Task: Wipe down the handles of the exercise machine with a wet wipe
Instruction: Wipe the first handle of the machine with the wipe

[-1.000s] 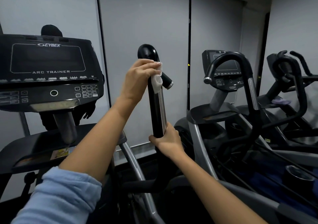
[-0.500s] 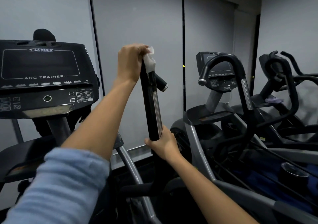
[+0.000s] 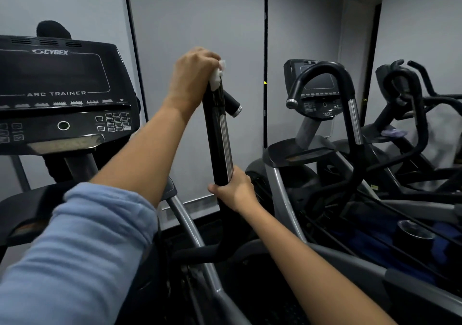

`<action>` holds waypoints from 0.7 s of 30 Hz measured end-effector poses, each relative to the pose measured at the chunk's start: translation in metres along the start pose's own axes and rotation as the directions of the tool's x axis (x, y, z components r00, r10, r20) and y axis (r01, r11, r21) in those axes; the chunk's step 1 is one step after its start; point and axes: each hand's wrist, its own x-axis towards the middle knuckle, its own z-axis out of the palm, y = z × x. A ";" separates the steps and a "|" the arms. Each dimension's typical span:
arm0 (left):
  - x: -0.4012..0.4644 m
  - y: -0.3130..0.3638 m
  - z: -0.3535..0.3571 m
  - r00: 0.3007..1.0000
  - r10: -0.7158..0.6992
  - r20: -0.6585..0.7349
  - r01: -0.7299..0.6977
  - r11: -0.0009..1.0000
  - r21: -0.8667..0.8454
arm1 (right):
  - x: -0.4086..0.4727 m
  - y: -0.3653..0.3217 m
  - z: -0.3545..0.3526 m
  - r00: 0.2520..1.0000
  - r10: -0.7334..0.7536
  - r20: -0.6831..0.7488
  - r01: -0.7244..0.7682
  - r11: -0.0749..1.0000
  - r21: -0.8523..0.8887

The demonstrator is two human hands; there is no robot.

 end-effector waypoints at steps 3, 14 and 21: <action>0.003 0.004 0.006 0.920 -0.358 -0.156 0.268 0.870 -0.414 | 0.002 -0.006 -0.015 0.980 -0.019 0.199 -0.002 0.994 0.105; -0.052 0.030 0.007 0.944 -0.296 -0.147 0.165 0.807 -0.566 | 0.030 -0.116 -0.077 0.924 -0.337 -0.181 0.355 0.581 0.733; -0.099 0.037 0.041 0.849 -0.525 0.054 0.469 0.704 -0.533 | 0.066 -0.122 -0.099 0.716 -0.219 -0.663 0.511 0.811 0.284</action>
